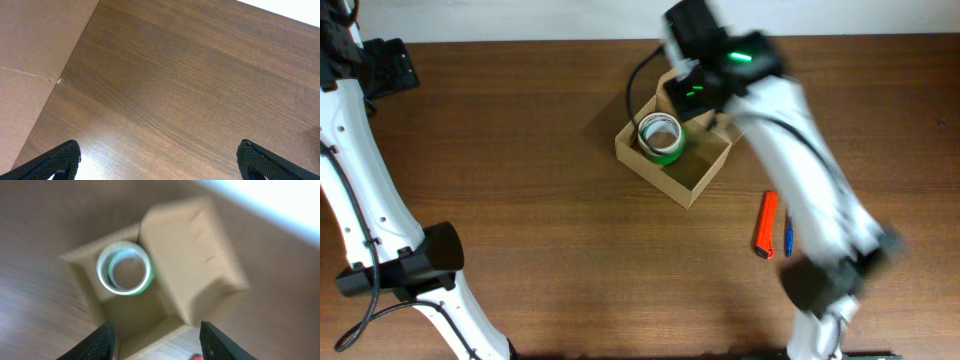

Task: Pack container
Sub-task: 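Move the right gripper to the orange box cutter and grasp it, then lift the orange cutter and lower it into the box beside the tapes, then release the cutter, move the right gripper to the blue pen and grasp it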

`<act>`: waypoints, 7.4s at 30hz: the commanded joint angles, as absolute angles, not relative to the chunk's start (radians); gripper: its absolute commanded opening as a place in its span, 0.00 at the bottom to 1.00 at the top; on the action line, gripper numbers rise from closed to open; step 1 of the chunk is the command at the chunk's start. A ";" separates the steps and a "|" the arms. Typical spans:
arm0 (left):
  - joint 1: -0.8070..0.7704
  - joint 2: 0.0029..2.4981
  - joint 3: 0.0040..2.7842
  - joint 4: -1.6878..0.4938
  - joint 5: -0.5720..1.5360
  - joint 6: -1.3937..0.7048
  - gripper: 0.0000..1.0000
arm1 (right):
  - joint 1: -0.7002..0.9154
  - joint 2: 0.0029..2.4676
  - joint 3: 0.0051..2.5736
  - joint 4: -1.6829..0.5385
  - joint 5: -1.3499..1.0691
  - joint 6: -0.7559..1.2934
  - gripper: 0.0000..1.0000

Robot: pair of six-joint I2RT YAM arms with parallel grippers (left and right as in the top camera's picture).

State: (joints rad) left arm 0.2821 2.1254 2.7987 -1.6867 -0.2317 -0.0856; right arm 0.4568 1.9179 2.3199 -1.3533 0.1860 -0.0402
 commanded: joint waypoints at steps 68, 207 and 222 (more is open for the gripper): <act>0.286 2.133 2.795 -1.687 -0.224 -0.074 1.00 | -0.033 1.873 1.080 -0.851 -0.176 0.242 0.16; 0.286 2.133 2.795 -1.687 -0.224 -0.074 1.00 | -0.175 1.714 1.249 -1.101 -0.072 -0.016 0.64; 0.286 2.133 2.795 -1.687 -0.224 -0.074 1.00 | -0.175 1.843 1.200 -0.981 -0.072 0.010 0.58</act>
